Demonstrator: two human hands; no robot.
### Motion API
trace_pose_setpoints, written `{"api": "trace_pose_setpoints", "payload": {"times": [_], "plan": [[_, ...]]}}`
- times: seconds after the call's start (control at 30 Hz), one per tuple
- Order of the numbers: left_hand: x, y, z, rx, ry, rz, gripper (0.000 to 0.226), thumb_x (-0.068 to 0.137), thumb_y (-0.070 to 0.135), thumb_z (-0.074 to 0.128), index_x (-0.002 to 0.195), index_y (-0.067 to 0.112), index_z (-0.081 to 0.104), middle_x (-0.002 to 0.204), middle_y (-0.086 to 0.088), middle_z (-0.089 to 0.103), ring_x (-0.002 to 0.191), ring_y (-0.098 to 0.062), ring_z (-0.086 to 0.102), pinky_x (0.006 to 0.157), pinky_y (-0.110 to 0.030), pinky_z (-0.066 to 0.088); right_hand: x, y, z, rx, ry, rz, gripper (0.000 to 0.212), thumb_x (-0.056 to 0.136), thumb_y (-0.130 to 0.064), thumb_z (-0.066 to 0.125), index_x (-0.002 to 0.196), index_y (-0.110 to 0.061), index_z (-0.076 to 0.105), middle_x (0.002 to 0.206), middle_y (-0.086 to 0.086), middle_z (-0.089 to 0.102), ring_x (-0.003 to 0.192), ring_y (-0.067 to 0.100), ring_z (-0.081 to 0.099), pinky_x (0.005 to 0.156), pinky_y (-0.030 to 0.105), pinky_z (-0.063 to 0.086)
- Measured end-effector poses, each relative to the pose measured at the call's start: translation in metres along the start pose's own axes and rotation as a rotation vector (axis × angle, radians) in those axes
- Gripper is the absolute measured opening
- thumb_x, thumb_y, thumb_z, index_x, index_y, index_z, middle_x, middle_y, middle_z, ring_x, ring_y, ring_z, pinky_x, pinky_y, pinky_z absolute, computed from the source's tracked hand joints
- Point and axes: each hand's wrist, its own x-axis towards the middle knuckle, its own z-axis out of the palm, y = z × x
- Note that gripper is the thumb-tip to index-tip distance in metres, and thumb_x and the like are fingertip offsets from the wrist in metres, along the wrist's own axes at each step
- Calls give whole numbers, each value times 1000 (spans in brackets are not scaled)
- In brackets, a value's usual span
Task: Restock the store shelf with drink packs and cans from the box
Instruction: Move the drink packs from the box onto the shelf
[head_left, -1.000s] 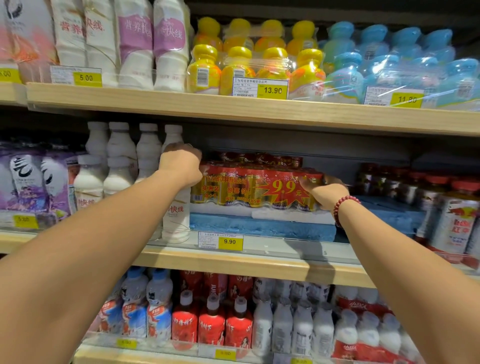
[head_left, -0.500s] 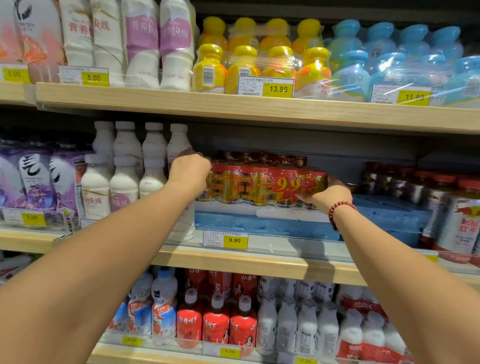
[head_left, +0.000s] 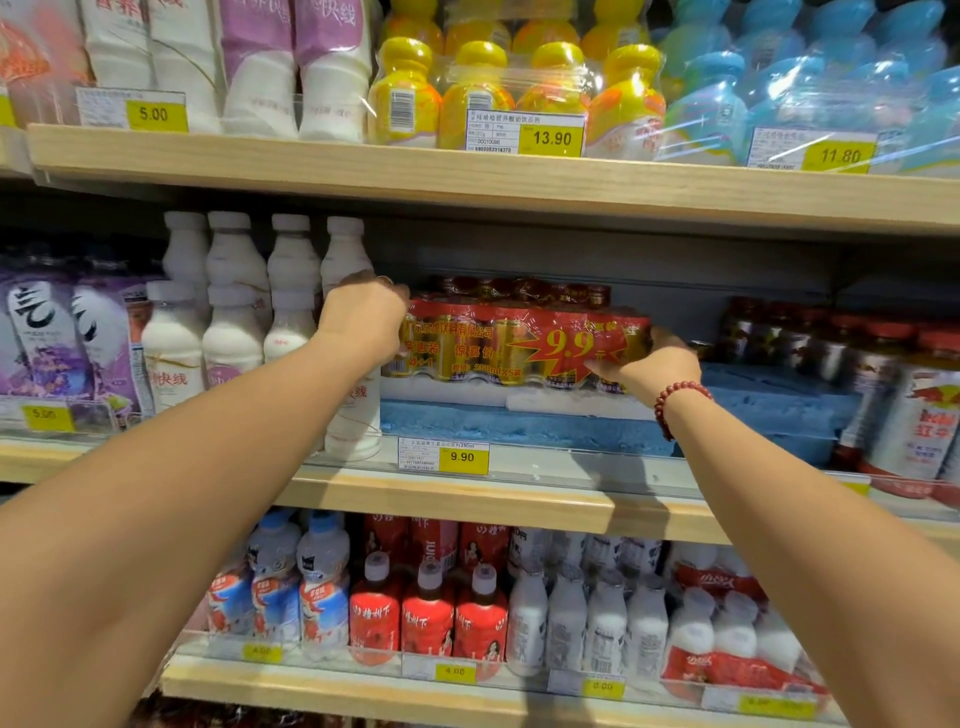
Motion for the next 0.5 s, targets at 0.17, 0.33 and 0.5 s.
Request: {"api": "trace_pose_setpoints", "payload": {"times": [0.17,0.33,0.5], "plan": [[-25,-1,-19,-199,196,12,51,84,29,64,127,6,51,115,-20,61,109,-37,55,84,-43,46,-25,4,-13,-30,51,-20,65,73,-38,77,123,-5,53,121,13,60,112,28,57,92,35,47],[-91,-4,-21,-734,259,-109,35,84,29,64,113,9,61,113,-12,64,109,-29,57,89,-38,46,-86,16,-21,160,82,-116,48,71,-40,78,107,-12,63,105,7,68,99,21,64,92,39,52],[-211,3,17,-943,149,-161,18,83,23,66,97,11,67,91,-4,70,86,-19,64,80,-33,51,-192,74,10,278,-166,-240,23,77,-22,76,96,-14,66,84,4,68,79,14,64,75,25,56]]}}
